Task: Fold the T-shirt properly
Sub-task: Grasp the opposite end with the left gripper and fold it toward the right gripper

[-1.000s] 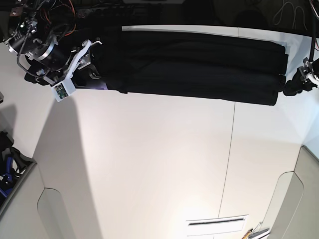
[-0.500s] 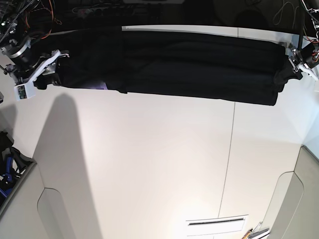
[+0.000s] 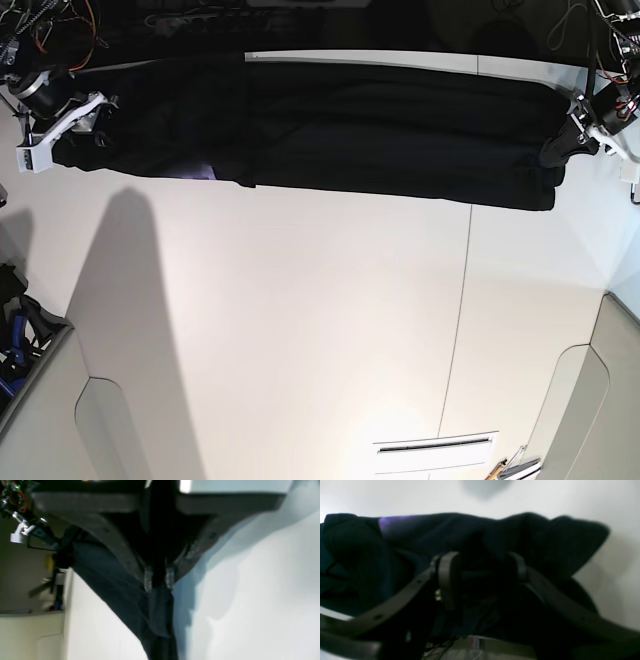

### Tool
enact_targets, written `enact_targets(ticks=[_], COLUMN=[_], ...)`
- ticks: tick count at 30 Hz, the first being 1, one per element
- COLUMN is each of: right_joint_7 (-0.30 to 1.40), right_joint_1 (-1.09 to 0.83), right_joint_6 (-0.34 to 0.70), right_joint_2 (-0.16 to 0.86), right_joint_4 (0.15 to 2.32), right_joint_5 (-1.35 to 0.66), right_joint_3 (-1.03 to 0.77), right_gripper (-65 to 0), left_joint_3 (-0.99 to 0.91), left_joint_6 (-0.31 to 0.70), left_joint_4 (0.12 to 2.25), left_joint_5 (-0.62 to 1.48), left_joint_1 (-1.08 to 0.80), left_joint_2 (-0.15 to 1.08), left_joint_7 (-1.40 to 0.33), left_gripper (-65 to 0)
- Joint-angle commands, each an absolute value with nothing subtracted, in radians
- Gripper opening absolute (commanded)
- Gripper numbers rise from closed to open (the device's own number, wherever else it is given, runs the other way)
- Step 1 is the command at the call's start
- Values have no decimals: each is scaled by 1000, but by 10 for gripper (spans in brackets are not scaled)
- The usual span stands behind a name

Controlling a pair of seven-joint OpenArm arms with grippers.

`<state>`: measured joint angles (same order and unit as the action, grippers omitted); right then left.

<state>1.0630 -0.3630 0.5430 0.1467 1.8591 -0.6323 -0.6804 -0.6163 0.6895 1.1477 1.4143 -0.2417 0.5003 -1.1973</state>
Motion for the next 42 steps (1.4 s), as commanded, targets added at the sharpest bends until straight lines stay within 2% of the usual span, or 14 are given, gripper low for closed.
enact_targets(ticks=[1, 10, 16, 21, 33, 42], right_joint_7=[1051, 1055, 1055, 1053, 1050, 1050], right_joint_1=[-360, -360, -360, -360, -360, -360], right_joint_6=[550, 546, 546, 546, 546, 546], right_joint_2=[160, 218, 219, 219, 219, 218], right_joint_4=[1874, 1874, 1874, 1874, 1874, 1874], right_joint_5=[-655, -628, -627, -615, -610, -614], right_joint_3=[-687, -694, -708, -708, -708, -708], right_gripper=[-368, -368, -368, -368, -368, -368], left_joint_3=[-621, -621, -606, -491, -120, -45], left_joint_6=[698, 698, 698, 698, 698, 698], left_joint_4=[1180, 1430, 1631, 1766, 1802, 1802], left_joint_5=[1479, 1484, 1484, 1484, 1484, 1363], left_joint_1=[-236, -237, -306, -359, -323, -263], left_joint_2=[530, 487, 368, 266, 150, 120], left_joint_7=[-1196, -1346, -1342, -1319, -1292, -1222], left_gripper=[-650, -650, -650, -650, -650, -650])
